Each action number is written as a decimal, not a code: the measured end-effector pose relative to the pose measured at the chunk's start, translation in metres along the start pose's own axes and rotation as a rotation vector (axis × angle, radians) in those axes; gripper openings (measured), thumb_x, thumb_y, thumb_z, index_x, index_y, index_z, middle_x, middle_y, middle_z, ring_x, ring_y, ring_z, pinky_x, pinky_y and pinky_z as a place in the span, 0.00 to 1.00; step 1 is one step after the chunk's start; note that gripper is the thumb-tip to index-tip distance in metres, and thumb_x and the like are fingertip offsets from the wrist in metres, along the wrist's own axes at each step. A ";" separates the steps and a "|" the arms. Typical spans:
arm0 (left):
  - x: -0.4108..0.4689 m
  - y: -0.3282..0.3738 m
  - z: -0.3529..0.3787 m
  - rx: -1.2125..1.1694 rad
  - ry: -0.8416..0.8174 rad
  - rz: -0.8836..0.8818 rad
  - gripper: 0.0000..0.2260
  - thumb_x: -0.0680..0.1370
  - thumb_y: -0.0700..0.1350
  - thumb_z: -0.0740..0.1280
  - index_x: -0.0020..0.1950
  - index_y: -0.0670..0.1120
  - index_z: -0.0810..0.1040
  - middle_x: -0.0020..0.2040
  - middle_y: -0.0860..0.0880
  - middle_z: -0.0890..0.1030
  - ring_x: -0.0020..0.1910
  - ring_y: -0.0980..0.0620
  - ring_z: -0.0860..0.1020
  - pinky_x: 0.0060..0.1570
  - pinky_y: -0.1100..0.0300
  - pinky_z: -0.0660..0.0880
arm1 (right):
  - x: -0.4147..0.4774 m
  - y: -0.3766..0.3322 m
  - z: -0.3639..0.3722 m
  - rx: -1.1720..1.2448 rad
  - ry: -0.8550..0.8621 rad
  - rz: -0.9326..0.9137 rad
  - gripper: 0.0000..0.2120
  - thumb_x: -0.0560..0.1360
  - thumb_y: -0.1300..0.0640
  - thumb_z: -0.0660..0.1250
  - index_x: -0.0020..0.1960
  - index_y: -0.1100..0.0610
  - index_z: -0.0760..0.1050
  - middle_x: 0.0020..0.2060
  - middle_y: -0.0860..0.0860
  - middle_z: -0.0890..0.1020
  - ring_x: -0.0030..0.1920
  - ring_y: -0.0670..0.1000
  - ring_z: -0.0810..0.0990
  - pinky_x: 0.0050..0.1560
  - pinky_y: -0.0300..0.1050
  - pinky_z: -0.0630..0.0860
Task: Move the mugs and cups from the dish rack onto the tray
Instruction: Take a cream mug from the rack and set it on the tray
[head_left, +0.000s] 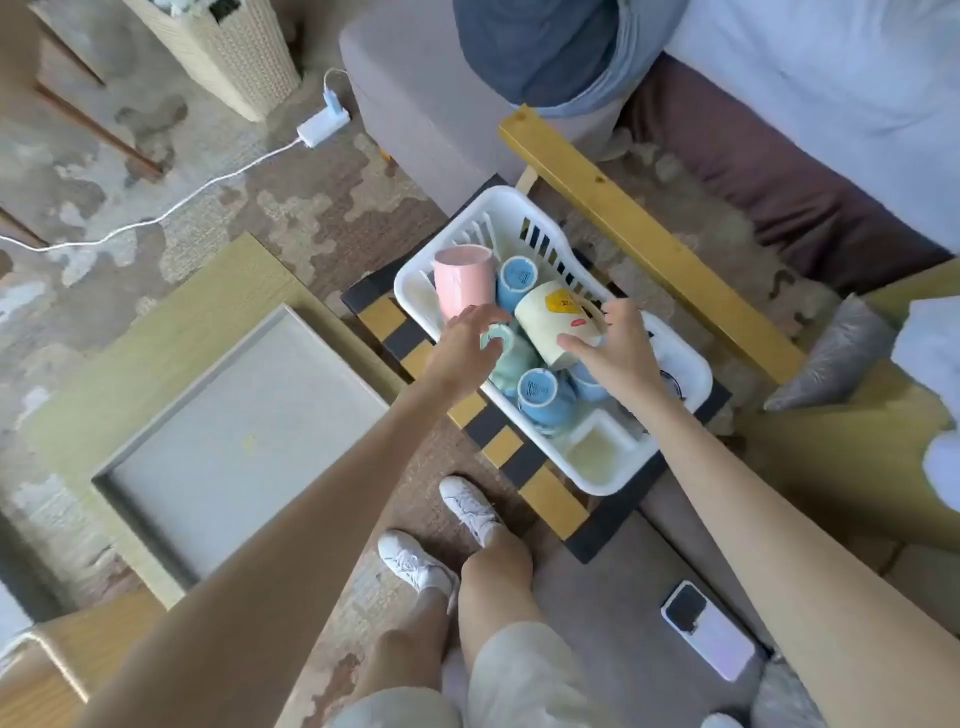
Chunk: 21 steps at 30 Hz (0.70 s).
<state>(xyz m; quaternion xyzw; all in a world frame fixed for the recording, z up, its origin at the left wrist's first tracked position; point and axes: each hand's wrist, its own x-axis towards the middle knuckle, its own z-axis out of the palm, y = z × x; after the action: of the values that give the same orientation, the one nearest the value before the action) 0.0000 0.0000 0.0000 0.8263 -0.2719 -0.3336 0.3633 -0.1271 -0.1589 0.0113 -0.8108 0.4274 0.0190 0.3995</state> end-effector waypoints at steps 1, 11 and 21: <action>0.006 0.002 0.002 0.017 -0.018 0.003 0.16 0.79 0.37 0.63 0.66 0.46 0.75 0.66 0.45 0.76 0.64 0.45 0.75 0.64 0.51 0.73 | 0.005 -0.001 0.006 -0.041 -0.015 0.012 0.35 0.69 0.46 0.76 0.66 0.62 0.65 0.63 0.58 0.72 0.62 0.59 0.73 0.59 0.58 0.74; 0.037 0.015 0.009 0.254 -0.131 0.053 0.25 0.78 0.35 0.63 0.73 0.52 0.66 0.71 0.49 0.71 0.67 0.48 0.69 0.63 0.50 0.71 | 0.022 0.008 0.031 -0.265 0.056 -0.009 0.36 0.63 0.49 0.77 0.65 0.60 0.66 0.59 0.59 0.76 0.60 0.60 0.72 0.56 0.51 0.72; 0.049 0.033 0.002 0.410 -0.187 0.331 0.52 0.65 0.49 0.80 0.77 0.61 0.49 0.76 0.56 0.59 0.75 0.50 0.58 0.72 0.47 0.63 | 0.002 -0.011 -0.025 0.203 0.096 0.053 0.30 0.63 0.43 0.73 0.58 0.51 0.64 0.53 0.51 0.75 0.56 0.59 0.76 0.52 0.62 0.76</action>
<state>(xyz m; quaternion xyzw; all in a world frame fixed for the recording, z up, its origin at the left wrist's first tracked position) 0.0225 -0.0545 0.0069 0.7925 -0.4973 -0.2826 0.2114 -0.1264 -0.1735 0.0348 -0.7545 0.4669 -0.0525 0.4581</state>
